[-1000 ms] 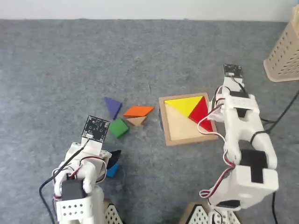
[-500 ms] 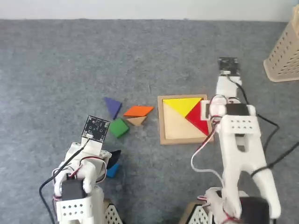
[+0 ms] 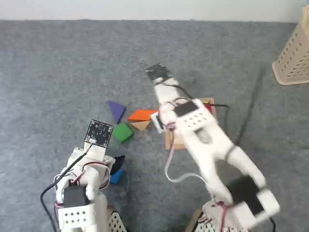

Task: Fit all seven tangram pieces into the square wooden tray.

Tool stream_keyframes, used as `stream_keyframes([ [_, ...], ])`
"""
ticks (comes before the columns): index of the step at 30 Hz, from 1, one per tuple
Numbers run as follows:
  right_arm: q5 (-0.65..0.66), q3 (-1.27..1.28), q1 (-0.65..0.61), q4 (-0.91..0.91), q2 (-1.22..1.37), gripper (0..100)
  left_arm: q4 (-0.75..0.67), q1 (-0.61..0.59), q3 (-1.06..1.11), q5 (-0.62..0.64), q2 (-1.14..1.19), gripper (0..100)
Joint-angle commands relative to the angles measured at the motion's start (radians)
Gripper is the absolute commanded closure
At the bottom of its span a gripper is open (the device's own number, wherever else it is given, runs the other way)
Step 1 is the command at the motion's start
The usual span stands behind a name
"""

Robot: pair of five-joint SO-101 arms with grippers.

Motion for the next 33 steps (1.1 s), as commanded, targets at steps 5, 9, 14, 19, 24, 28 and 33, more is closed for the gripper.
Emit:
stream_keyframes([
  [5, 0.057, -0.189, -0.074, -0.022, 0.203, 85.5, 0.0, 0.002, -0.005, -0.003, -0.014, 65],
  [9, 0.058, -0.19, -0.07, -0.082, 0.209, 88.3, 0.0, 0.002, -0.005, -0.003, -0.014, 65],
  [14, 0.157, -0.187, -0.087, -0.18, 0.219, 84.7, 0.0, 0.002, -0.005, -0.003, -0.014, 65],
  [19, 0.204, -0.186, -0.097, -0.237, 0.219, 79.3, 0.0, 0.002, -0.005, -0.003, -0.014, 65],
  [24, 0.299, -0.192, -0.108, -0.26, 0.259, 76.3, 0.0, 0.002, -0.005, -0.003, -0.014, 65],
  [28, 0.362, -0.196, -0.128, -0.266, 0.317, 76.2, 0.0, 0.002, -0.005, -0.003, -0.014, 65],
  [33, 0.367, -0.275, -0.128, -0.222, 0.375, 76.3, 0.0, 0.002, -0.005, -0.003, -0.014, 65],
])
